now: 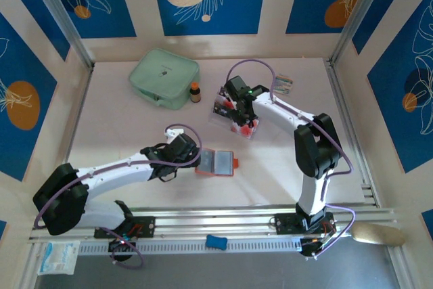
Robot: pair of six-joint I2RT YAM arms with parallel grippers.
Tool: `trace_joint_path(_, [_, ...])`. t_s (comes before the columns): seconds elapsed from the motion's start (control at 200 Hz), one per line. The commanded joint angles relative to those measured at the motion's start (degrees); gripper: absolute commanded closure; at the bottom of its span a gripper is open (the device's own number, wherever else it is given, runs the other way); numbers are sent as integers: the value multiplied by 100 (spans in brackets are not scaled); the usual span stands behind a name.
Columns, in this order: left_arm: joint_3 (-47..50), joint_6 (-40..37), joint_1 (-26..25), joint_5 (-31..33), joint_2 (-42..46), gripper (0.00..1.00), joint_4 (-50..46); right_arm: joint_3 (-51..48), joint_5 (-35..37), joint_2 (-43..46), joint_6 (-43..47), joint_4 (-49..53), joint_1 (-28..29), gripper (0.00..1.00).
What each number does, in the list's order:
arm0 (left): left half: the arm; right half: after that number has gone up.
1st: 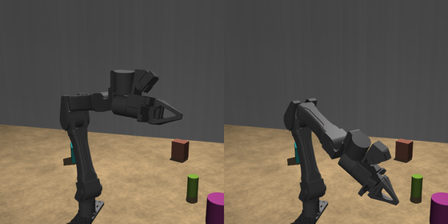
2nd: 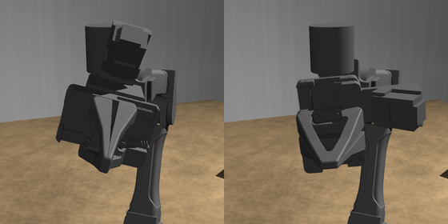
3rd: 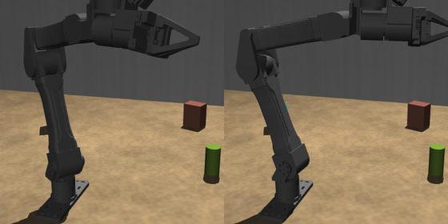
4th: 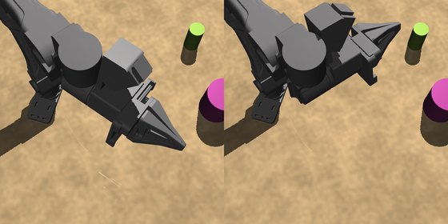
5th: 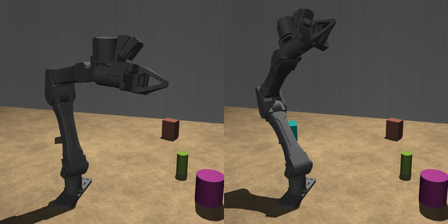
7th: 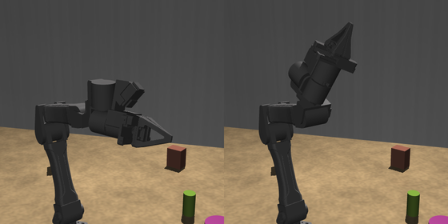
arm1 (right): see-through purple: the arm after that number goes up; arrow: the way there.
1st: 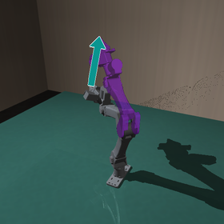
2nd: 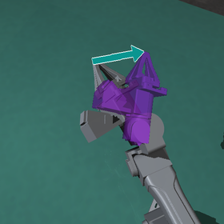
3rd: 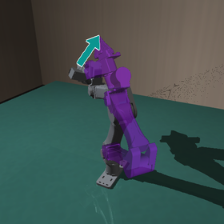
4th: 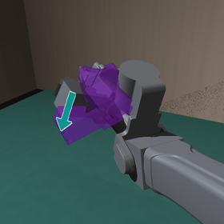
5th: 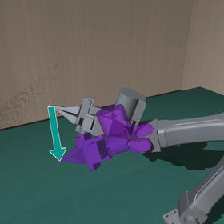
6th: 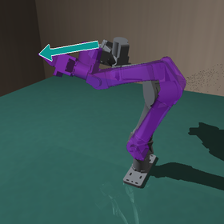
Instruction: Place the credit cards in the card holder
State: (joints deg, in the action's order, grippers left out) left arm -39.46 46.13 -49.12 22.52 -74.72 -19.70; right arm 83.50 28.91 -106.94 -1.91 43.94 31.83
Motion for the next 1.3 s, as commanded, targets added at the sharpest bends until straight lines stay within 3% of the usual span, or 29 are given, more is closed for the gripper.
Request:
trace_joint_path(0.0, [62,-46,74,15,63,0,-37,-80,-137,-202,-11,-81,-25,71])
trace_joint_path(0.365, [88,-25,122,-15,13,0,10,-115,-260,-476,-68,-71,37,72])
trace_joint_path(0.6, [97,-25,135,-7,32,0,15,-97,-349,-561,-13,41,107,78])
trace_joint_path(0.93, [105,-27,153,-11,63,0,11,-73,-348,-425,65,139,165,94])
trace_joint_path(1.295, [79,-35,159,-16,96,0,-40,-82,-561,-276,687,148,343,100])
